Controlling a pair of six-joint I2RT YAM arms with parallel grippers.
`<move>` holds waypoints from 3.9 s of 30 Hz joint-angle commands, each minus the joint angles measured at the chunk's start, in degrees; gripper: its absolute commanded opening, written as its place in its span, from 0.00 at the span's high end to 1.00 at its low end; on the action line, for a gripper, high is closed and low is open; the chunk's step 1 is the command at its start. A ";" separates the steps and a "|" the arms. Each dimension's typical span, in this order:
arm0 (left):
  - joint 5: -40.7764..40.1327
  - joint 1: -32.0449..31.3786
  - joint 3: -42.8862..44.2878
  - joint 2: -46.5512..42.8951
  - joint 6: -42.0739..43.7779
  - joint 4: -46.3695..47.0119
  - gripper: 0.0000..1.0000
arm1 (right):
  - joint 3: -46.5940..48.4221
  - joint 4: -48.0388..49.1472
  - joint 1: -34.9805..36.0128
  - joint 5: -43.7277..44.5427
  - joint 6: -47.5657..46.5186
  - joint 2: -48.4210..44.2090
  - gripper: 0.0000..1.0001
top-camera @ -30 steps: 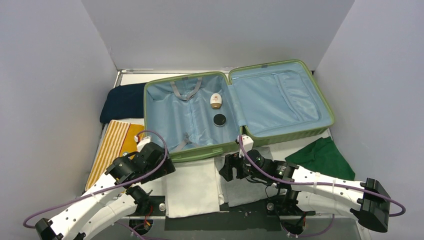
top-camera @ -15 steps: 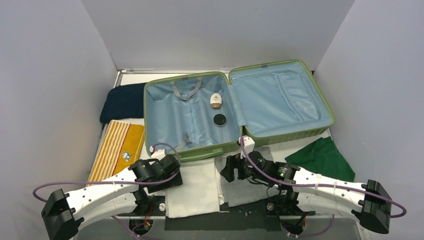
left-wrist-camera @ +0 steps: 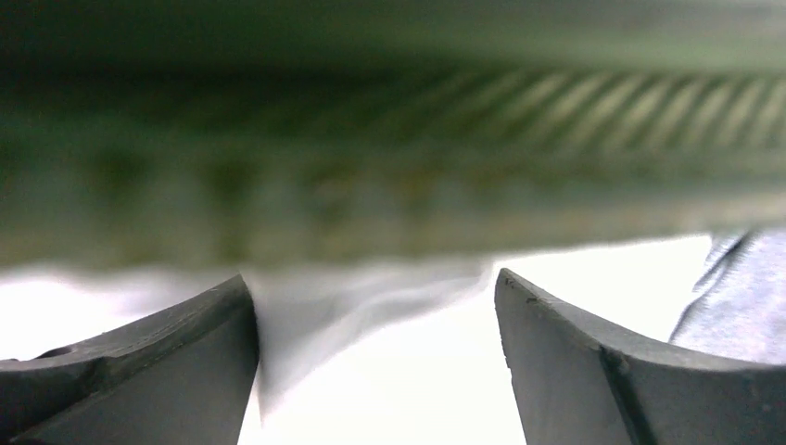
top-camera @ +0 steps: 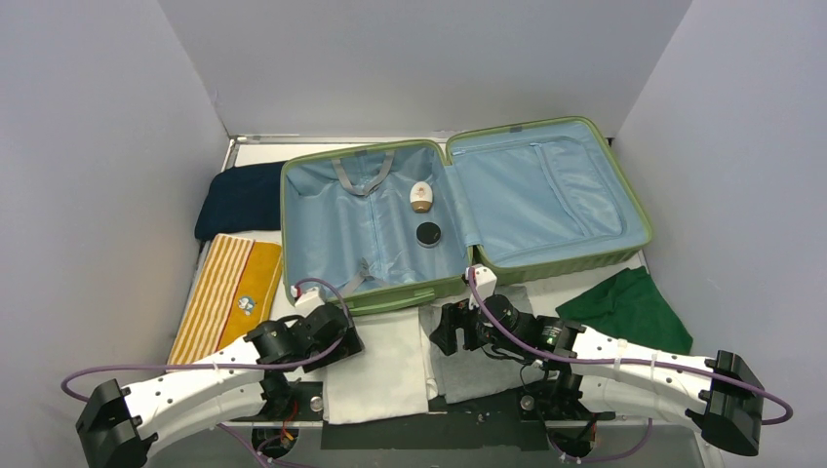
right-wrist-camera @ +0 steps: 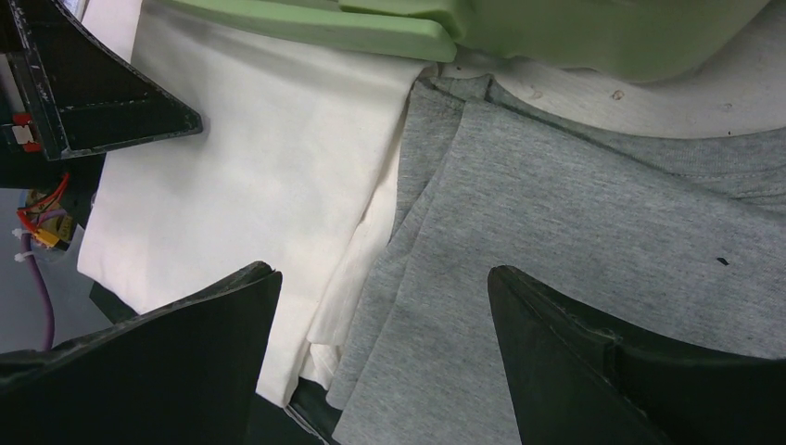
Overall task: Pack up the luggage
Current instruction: Pick up the clothes from the corner of the board.
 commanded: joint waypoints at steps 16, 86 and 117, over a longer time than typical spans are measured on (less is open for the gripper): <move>6.41 -0.28 -6.01 -4.74 -1.11 5.03 0.88 | 3.08 0.30 0.42 1.84 -0.69 1.66 0.15; 14.23 -0.54 -0.02 -3.75 2.52 2.73 1.00 | 7.18 -1.63 0.46 -0.22 -2.58 -0.06 0.15; 14.96 -0.54 39.08 2.46 13.94 -8.99 1.00 | 23.41 -4.28 0.37 -10.57 -14.40 -3.11 0.14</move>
